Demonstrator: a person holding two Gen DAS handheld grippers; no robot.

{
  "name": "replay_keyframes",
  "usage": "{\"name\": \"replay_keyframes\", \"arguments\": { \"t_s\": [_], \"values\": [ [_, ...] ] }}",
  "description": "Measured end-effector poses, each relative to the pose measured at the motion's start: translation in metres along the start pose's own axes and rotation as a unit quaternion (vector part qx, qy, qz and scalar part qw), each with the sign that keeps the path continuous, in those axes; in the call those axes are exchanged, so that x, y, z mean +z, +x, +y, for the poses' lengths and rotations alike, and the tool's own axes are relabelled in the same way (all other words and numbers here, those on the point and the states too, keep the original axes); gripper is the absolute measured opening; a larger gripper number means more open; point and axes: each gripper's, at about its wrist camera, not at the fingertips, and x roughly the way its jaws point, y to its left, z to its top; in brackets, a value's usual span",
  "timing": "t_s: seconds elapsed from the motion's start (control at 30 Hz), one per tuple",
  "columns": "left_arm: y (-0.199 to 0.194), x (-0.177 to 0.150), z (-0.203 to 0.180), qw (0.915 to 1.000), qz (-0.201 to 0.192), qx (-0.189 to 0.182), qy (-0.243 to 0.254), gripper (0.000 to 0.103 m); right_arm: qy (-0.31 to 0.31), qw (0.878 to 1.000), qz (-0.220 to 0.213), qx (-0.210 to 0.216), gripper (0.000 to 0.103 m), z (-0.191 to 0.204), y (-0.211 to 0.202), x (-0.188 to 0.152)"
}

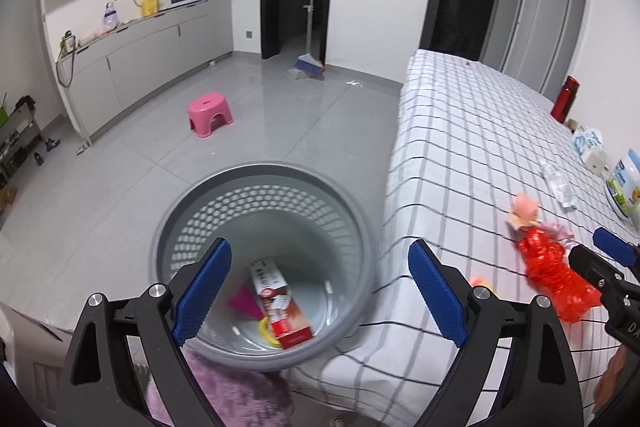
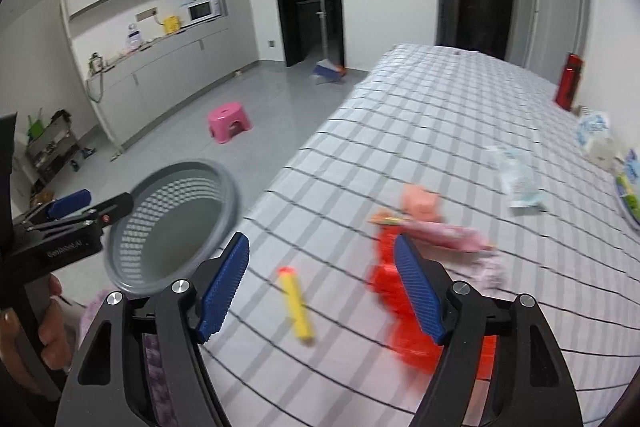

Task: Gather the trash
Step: 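Move both tools back toward the table, then grasp the red plastic bag with the right tool while the left tool grasps the yellow foam dart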

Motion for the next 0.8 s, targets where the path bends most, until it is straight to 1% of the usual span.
{"name": "replay_keyframes", "arguments": {
  "t_s": [0.1, 0.27, 0.37, 0.53, 0.7, 0.8],
  "values": [
    [-0.001, -0.001, -0.015, 1.0000, 0.000, -0.007, 0.000, 0.091, -0.001, 1.000, 0.009, -0.015, 0.072, -0.025, -0.006, -0.008],
    [0.003, -0.010, -0.046, 0.9998, 0.005, -0.017, 0.007, 0.093, -0.007, 0.999, 0.031, -0.026, 0.073, -0.052, -0.003, -0.024],
    [0.006, -0.019, -0.062, 0.9997, 0.013, -0.017, 0.014, 0.093, -0.011, 0.999, 0.044, -0.022, 0.073, -0.058, 0.001, -0.032],
    [0.011, -0.033, -0.085, 0.9994, 0.024, -0.012, 0.023, 0.093, -0.040, 0.996, 0.073, -0.023, 0.073, -0.065, 0.016, -0.046],
    [0.019, -0.044, -0.093, 0.9991, 0.036, -0.007, 0.023, 0.093, -0.052, 0.995, 0.081, -0.017, 0.073, -0.067, 0.032, -0.052],
    [0.022, -0.049, -0.095, 0.9989, 0.042, -0.004, 0.019, 0.093, -0.052, 0.995, 0.078, -0.014, 0.072, -0.069, 0.039, -0.054]
  ]
}}
